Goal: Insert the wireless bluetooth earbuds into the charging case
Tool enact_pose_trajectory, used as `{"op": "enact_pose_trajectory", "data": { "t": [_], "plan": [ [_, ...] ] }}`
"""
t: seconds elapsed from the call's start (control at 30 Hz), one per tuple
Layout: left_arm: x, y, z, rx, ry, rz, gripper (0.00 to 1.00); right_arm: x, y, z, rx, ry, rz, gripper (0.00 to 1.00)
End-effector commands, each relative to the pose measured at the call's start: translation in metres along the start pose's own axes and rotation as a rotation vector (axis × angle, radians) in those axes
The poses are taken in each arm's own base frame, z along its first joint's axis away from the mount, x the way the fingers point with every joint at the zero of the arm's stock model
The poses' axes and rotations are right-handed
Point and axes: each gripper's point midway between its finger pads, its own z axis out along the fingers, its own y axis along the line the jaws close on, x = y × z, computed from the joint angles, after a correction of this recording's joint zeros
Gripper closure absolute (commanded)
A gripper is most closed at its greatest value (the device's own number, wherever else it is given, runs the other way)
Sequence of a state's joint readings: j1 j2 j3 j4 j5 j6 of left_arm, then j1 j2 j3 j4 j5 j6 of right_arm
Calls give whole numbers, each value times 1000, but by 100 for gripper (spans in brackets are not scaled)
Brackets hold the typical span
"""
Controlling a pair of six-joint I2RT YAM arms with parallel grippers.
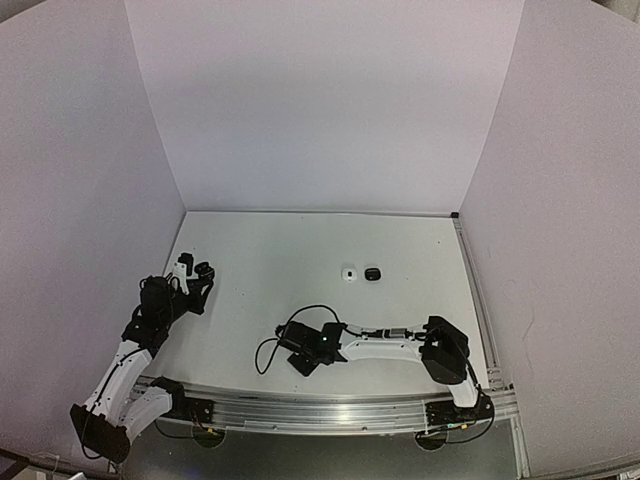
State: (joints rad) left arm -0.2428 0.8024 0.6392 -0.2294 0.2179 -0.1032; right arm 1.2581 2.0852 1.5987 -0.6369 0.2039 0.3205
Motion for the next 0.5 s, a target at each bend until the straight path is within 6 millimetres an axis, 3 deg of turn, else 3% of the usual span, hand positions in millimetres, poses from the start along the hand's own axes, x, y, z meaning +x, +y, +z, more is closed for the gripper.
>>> {"op": "enact_pose_trajectory", "data": {
  "t": [0.0,0.1,0.23,0.47],
  "plan": [
    [-13,-4,-1,22,-54,11,100,-16,-19,-5,0,29,447,16],
    [-12,-4,-1,21,-49,7,100,-19,-22,-1,30,36,533,17],
    [-12,-3,-1,17,-47,7,100,-12,-26,9,100,106,547,37],
    [-12,-3,-1,17,-50,7,100,8,-26,20,167,236,549,46]
  ]
}}
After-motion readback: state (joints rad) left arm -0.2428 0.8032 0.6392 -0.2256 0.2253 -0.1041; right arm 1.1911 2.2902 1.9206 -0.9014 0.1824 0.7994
